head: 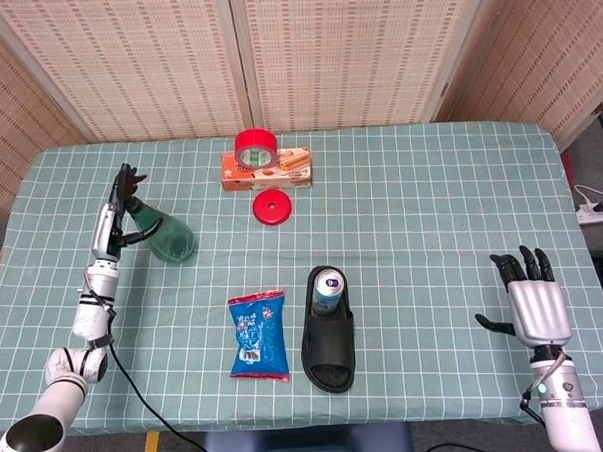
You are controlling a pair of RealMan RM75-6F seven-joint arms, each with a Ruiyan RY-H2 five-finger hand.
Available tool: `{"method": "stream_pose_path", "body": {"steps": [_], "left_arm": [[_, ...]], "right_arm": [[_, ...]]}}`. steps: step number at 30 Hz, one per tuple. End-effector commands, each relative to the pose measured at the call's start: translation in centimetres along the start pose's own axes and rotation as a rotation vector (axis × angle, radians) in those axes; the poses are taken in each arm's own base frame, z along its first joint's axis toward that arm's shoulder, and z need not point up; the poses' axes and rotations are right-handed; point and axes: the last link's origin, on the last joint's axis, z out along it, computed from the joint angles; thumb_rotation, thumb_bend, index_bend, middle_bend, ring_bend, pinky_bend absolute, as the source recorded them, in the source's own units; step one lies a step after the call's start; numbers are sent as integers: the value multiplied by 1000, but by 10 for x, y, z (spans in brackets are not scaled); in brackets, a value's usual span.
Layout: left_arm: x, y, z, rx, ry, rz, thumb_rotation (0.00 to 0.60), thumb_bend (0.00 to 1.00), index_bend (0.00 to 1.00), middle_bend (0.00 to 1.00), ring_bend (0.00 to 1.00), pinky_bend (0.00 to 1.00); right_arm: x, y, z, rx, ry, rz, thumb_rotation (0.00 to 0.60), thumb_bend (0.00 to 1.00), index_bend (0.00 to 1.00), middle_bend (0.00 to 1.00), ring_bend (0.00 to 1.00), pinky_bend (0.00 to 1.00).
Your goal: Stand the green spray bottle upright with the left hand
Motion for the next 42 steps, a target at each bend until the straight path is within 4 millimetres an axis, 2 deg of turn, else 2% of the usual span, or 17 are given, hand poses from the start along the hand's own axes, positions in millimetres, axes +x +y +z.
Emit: {"method": "stream_pose_path", "body": {"steps": [1, 7, 14, 19, 26, 28, 32, 33, 36, 42], "left_arm": [[2, -1, -2, 0, -6, 14, 600, 146, 0, 0, 2, 58], [9, -3, -5, 18, -17, 51, 600, 134, 0, 0, 0, 52], [30, -1, -12, 21, -29, 97, 600, 132, 0, 0, 0, 54], [56, 5, -20, 1, -20, 162, 600, 150, 0, 0, 0, 54], [89, 9, -51, 5, -33, 275, 600, 168, 0, 0, 0, 54], [96, 12, -57, 20, -41, 366, 600, 256, 0, 0, 0, 56], [112, 14, -60, 129, -114, 765, 600, 360, 0, 9, 21, 50], [114, 18, -61, 156, -142, 887, 600, 370, 0, 24, 35, 39], [114, 32, -73, 192, -142, 1112, 600, 379, 9, 25, 23, 14], [100, 61, -108, 292, -125, 1441, 600, 385, 30, 23, 18, 13]], "right_arm": [[0, 0, 0, 4, -2, 4, 600, 36, 166, 184, 0, 38], [0, 0, 1, 19, 5, 26, 600, 32, 175, 190, 0, 38], [0, 1, 1, 44, 20, 63, 600, 29, 175, 193, 0, 38], [1, 2, 0, 73, 36, 107, 600, 29, 176, 193, 0, 39], [0, 6, 1, 96, 44, 150, 600, 29, 171, 201, 0, 46], [0, 6, 1, 97, 42, 149, 600, 29, 170, 201, 0, 51], [0, 6, 1, 110, 41, 176, 600, 29, 174, 201, 0, 53], [0, 6, 1, 120, 40, 182, 600, 29, 174, 201, 0, 53], [0, 6, 2, 128, 34, 180, 600, 29, 175, 202, 0, 53], [0, 7, 2, 125, 29, 185, 600, 29, 175, 201, 0, 53]]}}
